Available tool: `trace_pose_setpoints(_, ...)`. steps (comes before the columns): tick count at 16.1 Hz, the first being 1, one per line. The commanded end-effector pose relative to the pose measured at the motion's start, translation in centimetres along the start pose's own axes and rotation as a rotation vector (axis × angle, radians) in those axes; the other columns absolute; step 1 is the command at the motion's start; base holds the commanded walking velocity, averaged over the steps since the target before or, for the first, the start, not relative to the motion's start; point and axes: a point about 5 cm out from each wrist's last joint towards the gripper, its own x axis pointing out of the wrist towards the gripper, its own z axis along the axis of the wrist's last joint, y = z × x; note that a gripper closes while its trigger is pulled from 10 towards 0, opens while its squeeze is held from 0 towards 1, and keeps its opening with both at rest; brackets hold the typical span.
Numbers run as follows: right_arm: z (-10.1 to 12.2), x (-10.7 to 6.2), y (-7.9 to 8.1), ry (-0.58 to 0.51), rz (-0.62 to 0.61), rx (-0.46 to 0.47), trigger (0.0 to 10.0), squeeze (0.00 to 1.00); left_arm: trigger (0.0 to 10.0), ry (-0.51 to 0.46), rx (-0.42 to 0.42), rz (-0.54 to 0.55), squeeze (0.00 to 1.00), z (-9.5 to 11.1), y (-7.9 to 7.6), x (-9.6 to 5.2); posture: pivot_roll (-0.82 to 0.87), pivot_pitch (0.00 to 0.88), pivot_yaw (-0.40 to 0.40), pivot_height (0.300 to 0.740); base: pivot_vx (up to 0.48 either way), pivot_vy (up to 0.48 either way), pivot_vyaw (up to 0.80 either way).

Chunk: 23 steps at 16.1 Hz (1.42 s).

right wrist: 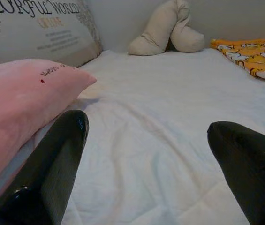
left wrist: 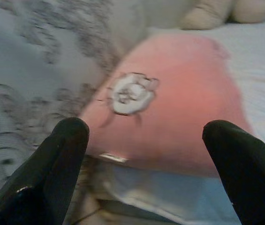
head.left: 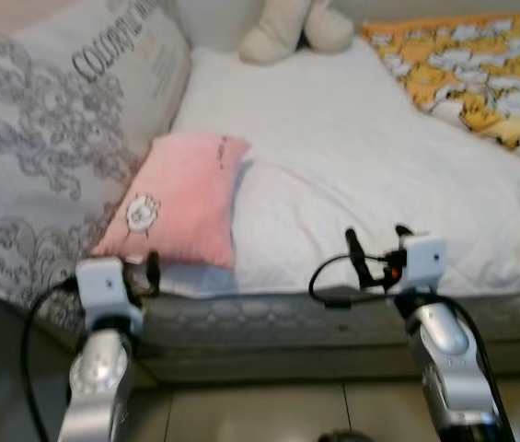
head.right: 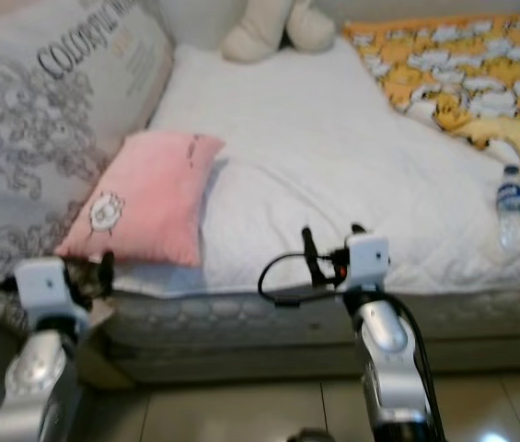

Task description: Clean up the room

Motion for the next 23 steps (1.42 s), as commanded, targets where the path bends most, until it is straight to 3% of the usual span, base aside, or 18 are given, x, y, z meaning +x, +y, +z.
trace_pose_setpoints(1, 0.0, -0.4, 0.5, -0.002, 0.033, 0.018, 10.0, 0.00, 10.0, -0.040, 0.043, -0.034, 0.00, 0.7, -0.4, -0.1, -0.18, 0.000, 0.108, 0.740, 0.000, 0.000, 0.00)
trace_pose_setpoints(3, -0.7, -1.2, 0.6, 0.027, 0.043, 0.022, 10.0, 0.00, 10.0, -0.043, 0.038, -0.069, 0.00, 0.6, -0.8, -0.7, -0.18, 0.000, 0.109, 0.740, 0.000, -0.122, 0.00)
trace_pose_setpoints(5, -0.8, -1.0, 0.6, 0.031, 0.035, 0.025, 10.0, 0.00, 10.0, -0.021, -0.006, -0.031, 0.00, 0.4, -0.9, -0.4, -0.18, 0.000, 0.112, 0.740, 0.000, -0.469, 0.00)
trace_pose_setpoints(6, -0.8, -0.7, 0.4, 0.033, 0.027, 0.028, 10.0, 0.00, 10.0, -0.017, -0.034, -0.012, 0.00, 0.4, -0.9, -0.2, -0.18, 0.000, 0.113, 0.740, 0.000, -0.472, 0.00)
trace_pose_setpoints(7, -0.6, -0.1, 0.0, 0.029, 0.013, 0.019, 10.0, 0.00, 10.0, 0.002, -0.120, 0.021, 0.00, 0.5, -1.0, 0.5, -0.19, 0.000, 0.116, 0.740, 0.000, -0.480, 0.00)
trace_pose_setpoints(15, -0.4, 0.2, 0.3, 0.028, 0.029, 0.034, 10.0, 0.00, 10.0, -0.044, -0.033, -0.036, 0.00, 1.0, -1.8, 0.3, -0.19, 0.000, 0.128, 0.740, 0.000, -0.480, 0.00)
trace_pose_setpoints(23, -0.4, 0.2, 0.7, 0.026, 0.017, 0.020, 10.0, 0.00, 10.0, -0.095, 0.005, -0.124, 0.00, 2.0, -2.1, 1.7, -0.22, 0.000, 0.155, 0.740, 0.000, -0.476, 0.00)
